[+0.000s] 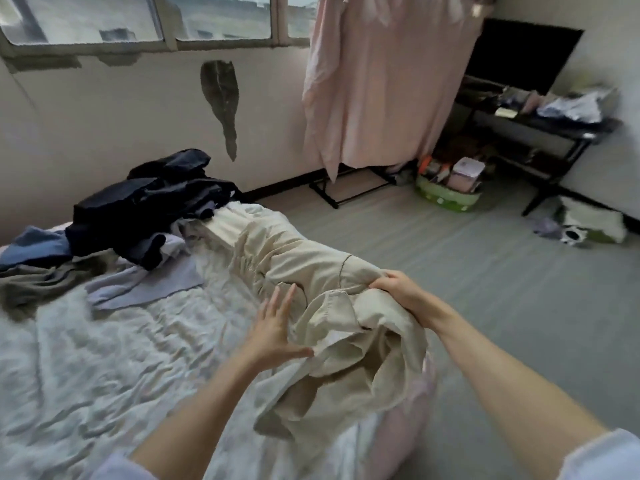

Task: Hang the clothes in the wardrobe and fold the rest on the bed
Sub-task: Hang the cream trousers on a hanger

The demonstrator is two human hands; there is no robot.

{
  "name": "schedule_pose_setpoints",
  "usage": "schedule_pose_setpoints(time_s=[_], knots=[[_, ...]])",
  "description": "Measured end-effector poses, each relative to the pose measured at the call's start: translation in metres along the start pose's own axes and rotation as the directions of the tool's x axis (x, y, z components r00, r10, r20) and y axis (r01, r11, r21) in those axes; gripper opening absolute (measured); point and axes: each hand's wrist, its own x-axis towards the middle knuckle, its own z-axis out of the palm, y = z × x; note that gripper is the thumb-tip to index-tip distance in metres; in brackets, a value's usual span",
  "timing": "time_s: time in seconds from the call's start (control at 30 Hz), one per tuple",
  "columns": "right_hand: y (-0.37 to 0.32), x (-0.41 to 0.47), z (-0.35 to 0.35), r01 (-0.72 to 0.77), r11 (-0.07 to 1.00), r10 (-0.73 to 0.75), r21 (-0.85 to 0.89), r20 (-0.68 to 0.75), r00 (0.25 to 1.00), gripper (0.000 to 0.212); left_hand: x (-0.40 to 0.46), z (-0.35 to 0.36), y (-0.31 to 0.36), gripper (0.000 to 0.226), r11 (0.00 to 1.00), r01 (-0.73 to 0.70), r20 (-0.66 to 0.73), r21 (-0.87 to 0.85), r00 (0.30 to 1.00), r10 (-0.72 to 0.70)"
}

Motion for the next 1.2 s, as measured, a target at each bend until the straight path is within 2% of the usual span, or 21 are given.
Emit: schedule_pose_setpoints(time_s=[0.07, 0.13, 0.2, 0.23, 0.27, 0.33, 0.37, 0.4, 0.5, 0.6, 0.7, 0.8, 0.83, 0.87, 0.9, 0.93, 0.97, 1.03, 1.1, 1.17, 1.2], knots=[[-0.006, -0.037, -0.04, 0.051, 0.998, -0.048, 0.04, -0.075, 0.996, 0.02, 0.01, 0.02, 0.05, 0.122, 0.971, -0.157, -0.054, 0.178, 0.984, 0.169], [-0.01, -0.074, -0.075, 0.11, 0.993, -0.103, 0.045, -0.144, 0.984, 0.022, 0.013, 0.034, 0.097, 0.108, 0.926, -0.306, -0.191, 0.221, 0.918, 0.348], [-0.004, -0.118, -0.118, 0.134, 0.987, -0.155, -0.089, -0.297, 0.942, 0.022, 0.018, 0.049, 0.152, 0.059, 0.843, -0.524, -0.332, 0.12, 0.779, 0.532], [0.003, -0.133, -0.135, 0.12, 0.971, -0.189, -0.207, -0.359, 0.914, 0.021, 0.019, 0.049, 0.176, 0.033, 0.825, -0.563, -0.346, 0.039, 0.767, 0.54], [0.015, -0.15, -0.154, 0.072, 0.952, -0.2, -0.296, -0.429, 0.881, 0.021, 0.018, 0.05, 0.204, 0.018, 0.827, -0.559, -0.297, -0.057, 0.8, 0.521], [0.042, -0.18, -0.177, -0.089, 0.955, -0.086, -0.281, -0.553, 0.829, 0.016, 0.016, 0.047, 0.252, 0.016, 0.878, -0.433, -0.068, -0.204, 0.901, 0.429], [0.055, -0.19, -0.182, -0.171, 0.945, -0.031, -0.28, -0.595, 0.803, 0.015, 0.016, 0.046, 0.27, 0.016, 0.904, -0.343, 0.081, -0.257, 0.924, 0.374], [0.07, -0.206, -0.188, -0.217, 0.939, 0.0, -0.268, -0.629, 0.778, 0.026, 0.014, 0.049, 0.292, 0.017, 0.916, -0.245, 0.228, -0.317, 0.918, 0.325], [0.098, -0.247, -0.185, -0.132, 0.975, 0.013, -0.179, -0.547, 0.837, 0.049, -0.001, 0.061, 0.347, 0.015, 0.857, 0.064, 0.507, -0.512, 0.828, 0.241], [0.111, -0.304, -0.181, -0.027, 0.998, -0.003, -0.065, -0.426, 0.905, 0.061, -0.032, 0.084, 0.413, 0.019, 0.755, 0.225, 0.626, -0.615, 0.721, 0.295], [0.122, -0.364, -0.179, 0.101, 0.995, -0.093, -0.013, -0.529, 0.843, 0.082, -0.068, 0.102, 0.47, 0.024, 0.699, 0.321, 0.7, -0.639, 0.619, 0.356], [0.139, -0.409, -0.169, 0.002, 0.986, -0.103, -0.166, -0.599, 0.794, 0.089, -0.1, 0.115, 0.506, 0.027, 0.695, 0.372, 0.757, -0.615, 0.524, 0.39], [0.147, -0.421, -0.165, -0.052, 0.976, -0.102, -0.211, -0.659, 0.745, 0.081, -0.111, 0.119, 0.517, 0.028, 0.704, 0.37, 0.77, -0.607, 0.495, 0.403], [0.152, -0.428, -0.161, -0.129, 0.97, -0.074, -0.205, -0.759, 0.646, 0.058, -0.119, 0.122, 0.525, 0.027, 0.705, 0.372, 0.777, -0.603, 0.473, 0.415], [0.157, -0.439, -0.158, -0.229, 0.957, -0.044, -0.176, -0.872, 0.488, 0.023, -0.13, 0.127, 0.534, 0.027, 0.706, 0.383, 0.79, -0.596, 0.438, 0.429], [0.161, -0.449, -0.158, -0.314, 0.943, 0.003, -0.105, -0.945, 0.326, 0.009, -0.137, 0.131, 0.54, 0.026, 0.701, 0.394, 0.796, -0.595, 0.41, 0.445], [0.164, -0.457, -0.158, -0.365, 0.93, 0.044, -0.046, -0.971, 0.233, 0.022, -0.143, 0.135, 0.545, 0.027, 0.699, 0.398, 0.801, -0.594, 0.372, 0.469], [0.164, -0.477, -0.158, -0.368, 0.928, 0.136, 0.068, -0.977, 0.163, 0.025, -0.154, 0.138, 0.553, 0.025, 0.713, 0.387, 0.811, -0.585, 0.248, 0.53], [0.155, -0.498, -0.156, -0.331, 0.932, 0.2, 0.146, -0.971, 0.133, 0.023, -0.161, 0.144, 0.555, 0.023, 0.745, 0.377, 0.827, -0.55, 0.122, 0.549], [0.146, -0.515, -0.156, -0.245, 0.939, 0.262, 0.242, -0.964, 0.049, 0.023, -0.168, 0.152, 0.552, 0.028, 0.806, 0.268, 0.843, -0.527, 0.046, 0.536], [0.142, -0.524, -0.154, -0.173, 0.94, 0.295, 0.294, -0.955, -0.022, 0.021, -0.175, 0.156, 0.551, 0.027, 0.829, 0.161, 0.84, -0.535, -0.007, 0.543]])
